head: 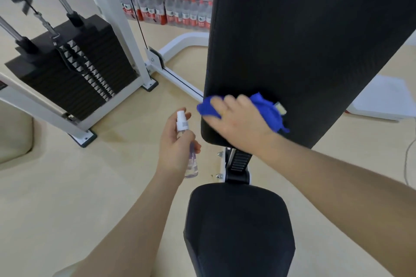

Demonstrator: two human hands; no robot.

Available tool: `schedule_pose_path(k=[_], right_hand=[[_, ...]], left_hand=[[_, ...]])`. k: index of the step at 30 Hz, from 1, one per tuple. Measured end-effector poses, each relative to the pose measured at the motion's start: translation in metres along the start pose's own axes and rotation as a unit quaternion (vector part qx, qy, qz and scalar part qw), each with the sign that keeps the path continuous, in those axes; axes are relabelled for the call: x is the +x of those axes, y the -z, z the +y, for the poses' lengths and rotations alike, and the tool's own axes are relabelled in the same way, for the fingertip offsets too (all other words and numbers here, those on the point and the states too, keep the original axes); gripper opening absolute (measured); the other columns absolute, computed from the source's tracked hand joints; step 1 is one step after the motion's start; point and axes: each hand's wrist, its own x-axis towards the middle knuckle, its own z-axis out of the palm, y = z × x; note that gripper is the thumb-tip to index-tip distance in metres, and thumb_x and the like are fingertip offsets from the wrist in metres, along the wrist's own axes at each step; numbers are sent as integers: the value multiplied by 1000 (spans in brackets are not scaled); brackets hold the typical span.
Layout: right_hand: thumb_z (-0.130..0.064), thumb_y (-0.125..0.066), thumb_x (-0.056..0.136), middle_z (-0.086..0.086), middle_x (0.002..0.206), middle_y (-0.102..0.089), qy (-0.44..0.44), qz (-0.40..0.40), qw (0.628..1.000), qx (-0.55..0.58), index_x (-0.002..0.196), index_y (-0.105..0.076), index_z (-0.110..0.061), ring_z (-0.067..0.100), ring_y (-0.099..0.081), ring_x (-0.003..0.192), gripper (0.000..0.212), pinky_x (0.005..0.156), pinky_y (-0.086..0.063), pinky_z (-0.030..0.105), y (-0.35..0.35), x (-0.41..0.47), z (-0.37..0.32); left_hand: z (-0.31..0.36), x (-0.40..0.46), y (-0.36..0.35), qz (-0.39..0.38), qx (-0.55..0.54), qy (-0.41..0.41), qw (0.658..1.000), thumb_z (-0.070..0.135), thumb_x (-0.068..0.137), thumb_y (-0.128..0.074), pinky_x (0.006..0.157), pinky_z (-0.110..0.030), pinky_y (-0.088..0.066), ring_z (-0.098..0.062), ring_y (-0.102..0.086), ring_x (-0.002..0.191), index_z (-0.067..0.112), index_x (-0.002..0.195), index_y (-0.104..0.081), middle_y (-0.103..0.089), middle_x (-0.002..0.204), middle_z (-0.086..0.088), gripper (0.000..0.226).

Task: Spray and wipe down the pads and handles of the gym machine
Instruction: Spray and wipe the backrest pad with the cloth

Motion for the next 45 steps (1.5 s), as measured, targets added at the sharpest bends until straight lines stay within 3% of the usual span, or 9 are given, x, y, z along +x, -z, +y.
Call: schedule_pose_path(k=[7,14,20,25,28,35,39,41,45], right_hand=[[-9,-47,87,7,132,-44,203,-203,958,-13,122,-53,-22,23,-48,107,37,82,-39,33,4,-21,-4],[1,-35,85,8,100,-62,-21,10,1000,6,108,-64,-21,23,-45,62,43,56,-35,33,-13,-37,18],[-19,-70,69,1,120,-58,122,-275,953,27,107,-65,-28,18,-54,85,40,70,-41,29,-50,-122,-22],[-6,-34,86,9,101,-54,51,-6,999,9,86,-68,-22,21,-46,60,37,54,-27,30,-17,-99,46],[-4,-53,83,7,103,-44,-55,97,993,-39,99,-68,-23,22,-43,62,29,59,-27,32,-9,-91,77],[-15,-76,54,4,103,-65,55,-243,968,18,84,-71,-23,19,-55,66,31,58,-41,29,-49,-191,21],[5,-34,73,5,99,-58,-16,-5,1000,6,82,-67,-23,20,-46,60,44,57,-35,30,-31,-150,51],[4,-40,77,6,102,-46,-62,108,992,-19,94,-69,-23,21,-42,62,43,58,-31,32,-15,-119,79],[3,-43,78,7,106,-41,-124,105,986,-35,107,-68,-24,22,-33,68,47,60,-24,33,-17,-115,81]], left_hand=[[-26,-14,-7,-9,55,12,998,-2,84,-41,61,-35,-48,-18,-52,57,26,121,-49,-59,88,13,48],[-32,-21,-26,-86,228,-125,962,-4,76,-53,55,-8,-36,0,-47,56,44,101,-40,-44,81,12,56],[-51,-24,-17,-139,311,-124,932,16,76,-49,58,-15,-39,-11,-50,70,43,112,-36,-54,79,5,47],[-49,-23,-33,-166,336,-129,918,5,76,-51,62,-25,-42,-12,-50,65,33,127,-38,-55,81,7,60],[-41,-22,-51,-164,342,-132,916,5,78,-51,61,-19,-39,-8,-51,66,31,132,-35,-53,81,14,62],[-48,-20,-64,-169,342,-139,914,1,77,-51,65,-26,-43,-8,-48,66,28,116,-46,-50,81,14,47],[-48,-19,-70,-175,352,-125,911,1,77,-52,62,-21,-37,-5,-49,66,31,115,-46,-50,80,17,48],[-43,-18,-83,-179,344,-124,913,1,76,-52,63,-22,-38,-6,-50,68,28,119,-46,-50,83,16,51],[-33,-20,-108,-183,329,-152,914,1,76,-51,60,-24,-40,-8,-49,68,26,118,-46,-49,80,14,49]])
